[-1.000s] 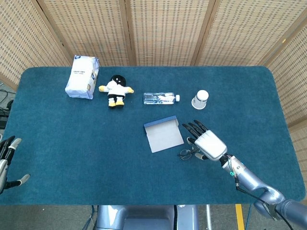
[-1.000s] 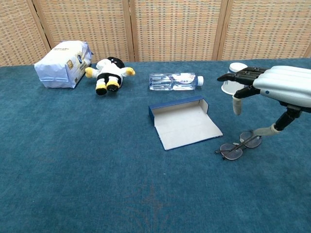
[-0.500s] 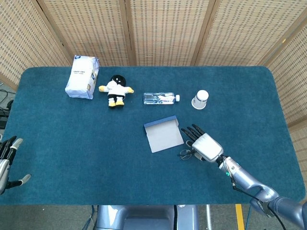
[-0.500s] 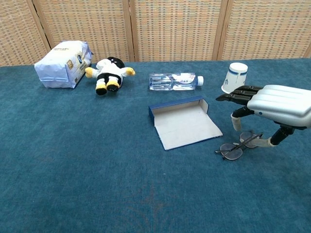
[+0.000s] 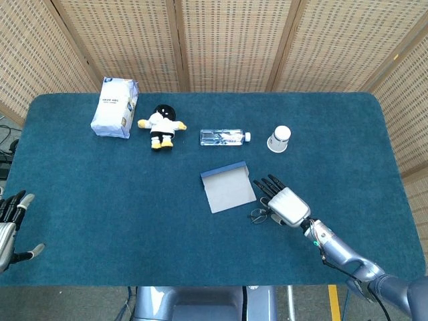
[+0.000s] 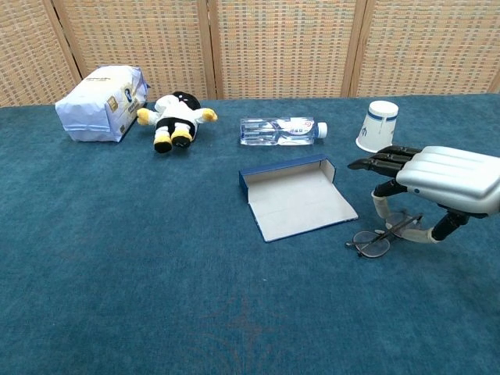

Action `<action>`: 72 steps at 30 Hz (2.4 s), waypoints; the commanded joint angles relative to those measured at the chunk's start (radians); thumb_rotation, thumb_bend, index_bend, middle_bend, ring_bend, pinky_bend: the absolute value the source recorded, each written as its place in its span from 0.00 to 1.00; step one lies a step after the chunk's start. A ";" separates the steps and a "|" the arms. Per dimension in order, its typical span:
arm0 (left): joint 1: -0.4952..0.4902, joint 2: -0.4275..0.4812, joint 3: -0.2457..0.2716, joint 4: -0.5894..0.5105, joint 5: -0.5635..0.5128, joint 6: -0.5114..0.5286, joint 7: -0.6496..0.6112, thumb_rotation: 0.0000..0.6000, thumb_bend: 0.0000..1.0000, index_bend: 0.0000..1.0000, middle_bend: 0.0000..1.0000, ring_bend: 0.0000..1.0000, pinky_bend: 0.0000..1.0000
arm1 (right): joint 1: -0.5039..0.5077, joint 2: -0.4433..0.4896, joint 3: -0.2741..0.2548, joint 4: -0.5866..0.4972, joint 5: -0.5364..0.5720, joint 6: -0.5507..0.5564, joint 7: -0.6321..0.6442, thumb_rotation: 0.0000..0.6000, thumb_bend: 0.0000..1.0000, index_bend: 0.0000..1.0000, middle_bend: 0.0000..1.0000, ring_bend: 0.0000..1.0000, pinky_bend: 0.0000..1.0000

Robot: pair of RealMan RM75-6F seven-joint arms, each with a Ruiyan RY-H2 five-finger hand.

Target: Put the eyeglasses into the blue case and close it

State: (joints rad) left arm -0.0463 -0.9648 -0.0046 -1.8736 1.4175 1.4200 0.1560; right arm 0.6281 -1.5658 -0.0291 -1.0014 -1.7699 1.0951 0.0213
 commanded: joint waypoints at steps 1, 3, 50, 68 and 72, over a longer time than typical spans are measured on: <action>0.000 0.001 0.000 -0.001 0.000 0.001 -0.001 1.00 0.12 0.00 0.00 0.00 0.00 | 0.001 -0.008 -0.007 0.014 0.000 0.001 -0.001 1.00 0.38 0.45 0.01 0.00 0.02; 0.001 0.002 0.000 -0.001 0.002 0.004 -0.005 1.00 0.12 0.00 0.00 0.00 0.00 | 0.000 -0.016 -0.011 0.026 0.004 0.001 0.001 1.00 0.39 0.45 0.02 0.00 0.03; -0.006 0.010 0.001 0.007 -0.010 -0.005 -0.033 1.00 0.12 0.00 0.00 0.00 0.00 | 0.046 -0.026 0.009 -0.016 0.047 0.036 -0.010 1.00 0.54 0.59 0.08 0.00 0.06; -0.017 0.033 -0.017 0.024 -0.054 -0.031 -0.100 1.00 0.12 0.00 0.00 0.00 0.00 | 0.196 -0.072 0.154 -0.084 0.198 -0.167 -0.157 1.00 0.56 0.59 0.08 0.00 0.06; -0.025 0.038 -0.023 0.025 -0.063 -0.043 -0.108 1.00 0.12 0.00 0.00 0.00 0.00 | 0.228 -0.111 0.168 -0.059 0.225 -0.213 -0.194 1.00 0.56 0.59 0.08 0.00 0.06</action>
State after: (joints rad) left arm -0.0704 -0.9273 -0.0268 -1.8488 1.3550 1.3783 0.0494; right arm 0.8419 -1.6602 0.1312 -1.0724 -1.5563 0.8974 -0.1572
